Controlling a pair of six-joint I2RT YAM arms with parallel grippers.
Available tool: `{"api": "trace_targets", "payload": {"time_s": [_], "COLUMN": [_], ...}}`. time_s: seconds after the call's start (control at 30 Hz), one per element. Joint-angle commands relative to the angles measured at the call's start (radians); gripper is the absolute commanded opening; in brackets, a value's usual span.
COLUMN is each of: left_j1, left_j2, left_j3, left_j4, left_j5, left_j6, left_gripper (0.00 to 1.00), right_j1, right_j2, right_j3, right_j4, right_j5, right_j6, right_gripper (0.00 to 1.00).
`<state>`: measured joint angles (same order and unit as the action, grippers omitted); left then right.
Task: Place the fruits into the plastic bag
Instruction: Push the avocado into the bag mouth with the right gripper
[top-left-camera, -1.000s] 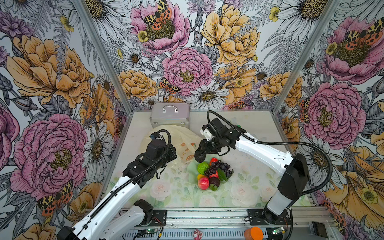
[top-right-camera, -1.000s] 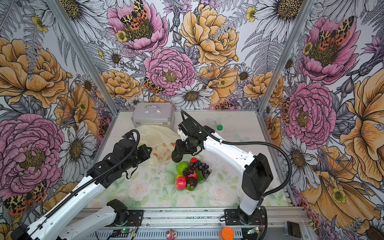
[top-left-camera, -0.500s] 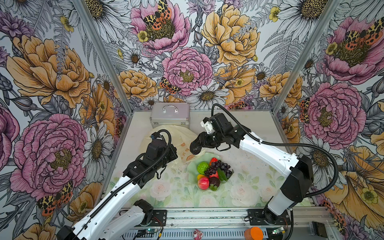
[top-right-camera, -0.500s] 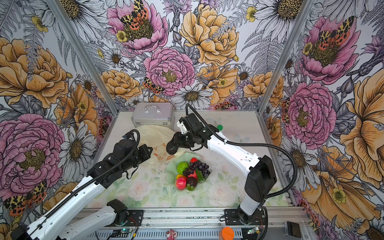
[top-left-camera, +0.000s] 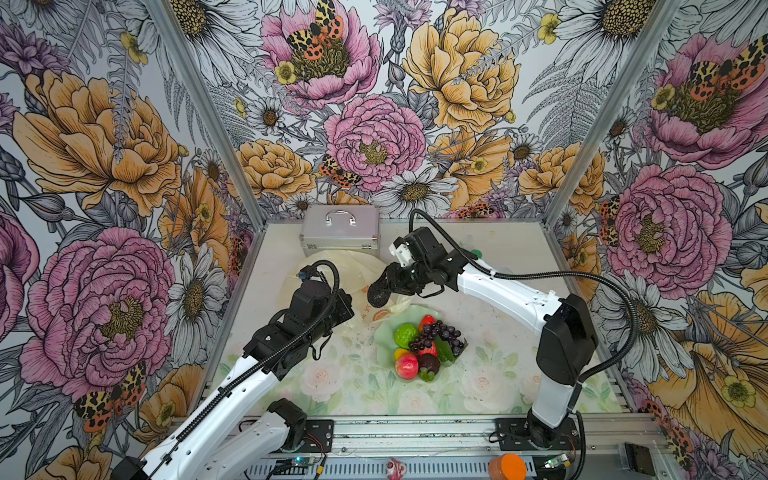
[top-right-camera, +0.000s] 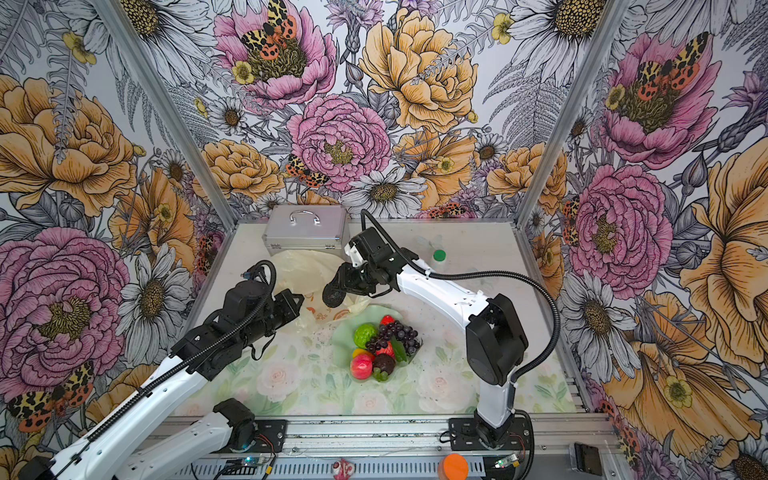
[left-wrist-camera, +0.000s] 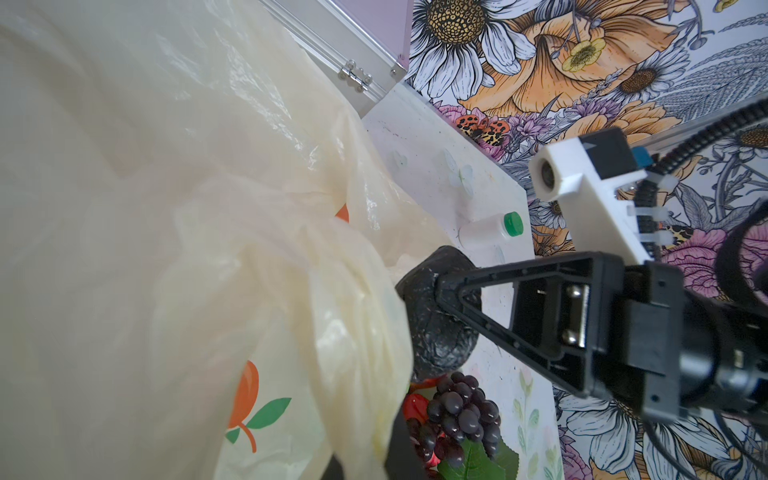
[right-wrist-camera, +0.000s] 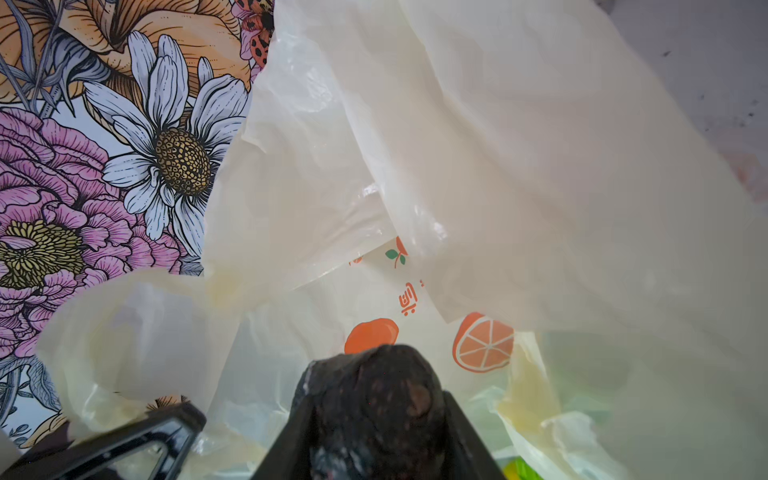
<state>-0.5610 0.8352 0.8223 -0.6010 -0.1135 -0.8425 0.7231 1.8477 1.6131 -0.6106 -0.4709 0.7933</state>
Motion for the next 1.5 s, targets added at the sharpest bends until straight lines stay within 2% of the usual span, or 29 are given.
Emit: {"api": "trace_targets", "payload": {"time_s": [0.0, 0.57, 1.03, 1.23, 1.47], "left_j1": [-0.007, -0.008, -0.009, -0.009, -0.007], "left_j2": [-0.009, 0.022, 0.031, 0.035, 0.023], "left_j3": [-0.012, -0.021, -0.035, -0.042, -0.055], "left_j4": [0.014, 0.048, 0.061, 0.070, 0.070], "left_j5": [-0.028, -0.018, -0.001, 0.014, 0.020], "left_j6": [-0.015, -0.026, -0.030, -0.033, -0.041], "left_gripper": [0.00, 0.00, 0.00, 0.00, 0.00], "right_j1": [0.015, 0.064, 0.096, 0.092, 0.090], "right_j2": [0.045, 0.294, 0.469, 0.527, 0.563], "right_j3": [0.058, 0.236, 0.362, 0.422, 0.487], "right_j4": [0.038, 0.038, 0.038, 0.039, 0.040], "right_j5": [-0.026, -0.087, -0.087, -0.084, -0.096], "right_j6": [0.006, 0.015, 0.044, 0.067, 0.077], "right_gripper": [0.36, 0.36, 0.37, 0.41, 0.56]}}
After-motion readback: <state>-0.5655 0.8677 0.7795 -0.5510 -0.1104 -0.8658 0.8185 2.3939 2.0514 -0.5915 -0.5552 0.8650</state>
